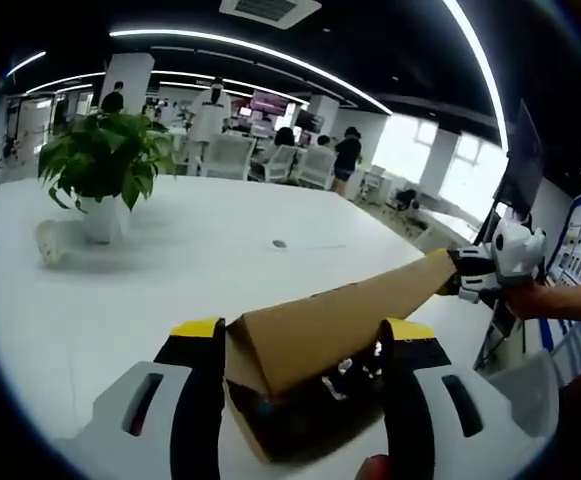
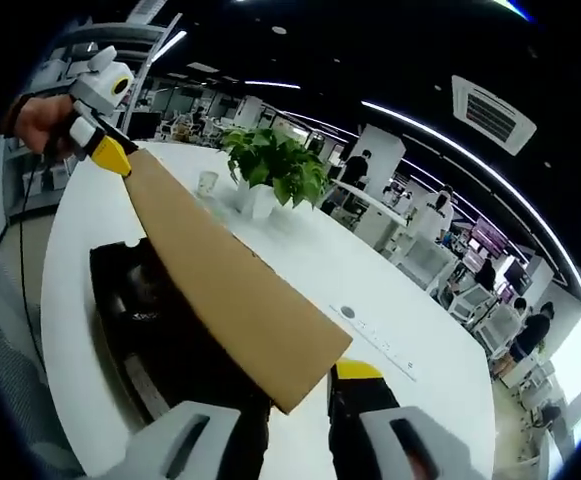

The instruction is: Operate the shoe box by opening the lid, removing the specified soft item, and placing it in the target area until the item is outside and the box remains undamaged.

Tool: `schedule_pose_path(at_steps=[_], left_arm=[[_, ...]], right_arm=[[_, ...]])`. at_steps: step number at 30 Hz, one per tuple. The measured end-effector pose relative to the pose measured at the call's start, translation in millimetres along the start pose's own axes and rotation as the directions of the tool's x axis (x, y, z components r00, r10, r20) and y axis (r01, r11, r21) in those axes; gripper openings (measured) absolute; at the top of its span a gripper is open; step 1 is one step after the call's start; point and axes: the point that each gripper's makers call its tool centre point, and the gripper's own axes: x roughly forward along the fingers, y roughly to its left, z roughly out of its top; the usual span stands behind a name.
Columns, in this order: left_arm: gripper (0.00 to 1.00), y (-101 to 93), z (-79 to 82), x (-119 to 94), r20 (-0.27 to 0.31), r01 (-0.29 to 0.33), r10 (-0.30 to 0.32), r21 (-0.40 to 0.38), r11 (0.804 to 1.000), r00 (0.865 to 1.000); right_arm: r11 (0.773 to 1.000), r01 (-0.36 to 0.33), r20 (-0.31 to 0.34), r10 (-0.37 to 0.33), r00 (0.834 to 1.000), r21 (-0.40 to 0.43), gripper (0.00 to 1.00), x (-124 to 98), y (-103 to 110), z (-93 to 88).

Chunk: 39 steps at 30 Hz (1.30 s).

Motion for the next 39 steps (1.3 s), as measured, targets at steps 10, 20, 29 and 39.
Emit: schedule_pose_path(at_steps=[10, 20, 29, 39], left_arm=[[0.59, 11.3, -1.3, -3, -0.028, -0.029, 0.031, 0.069, 0.997, 0.999], [0.29, 26.8, -3.0, 5, -0.059, -0.104, 0.113, 0.136, 0.985, 0.992], [0.14, 37.3, 6.6, 9, -0.042, -0.16, 0.167, 0.136, 0.978, 0.985], [0.11, 47.3, 17.7, 17, -0.035, -0.17, 0.177, 0.147, 0.974, 0.984]], right_arm=[[1.0, -0.006, -0.006, 0.006, 1.0, 0.013, 0.09, 5, -12, 4.3], [0.999, -0.022, -0.01, 0.022, 1.0, 0.032, 0.08, 8, -15, 6.2], [0.999, -0.029, -0.008, 0.03, 1.0, 0.045, 0.08, 13, -18, 9.1], [0.994, -0.043, -0.006, 0.044, 0.999, 0.096, 0.07, 22, -28, 14.3]])
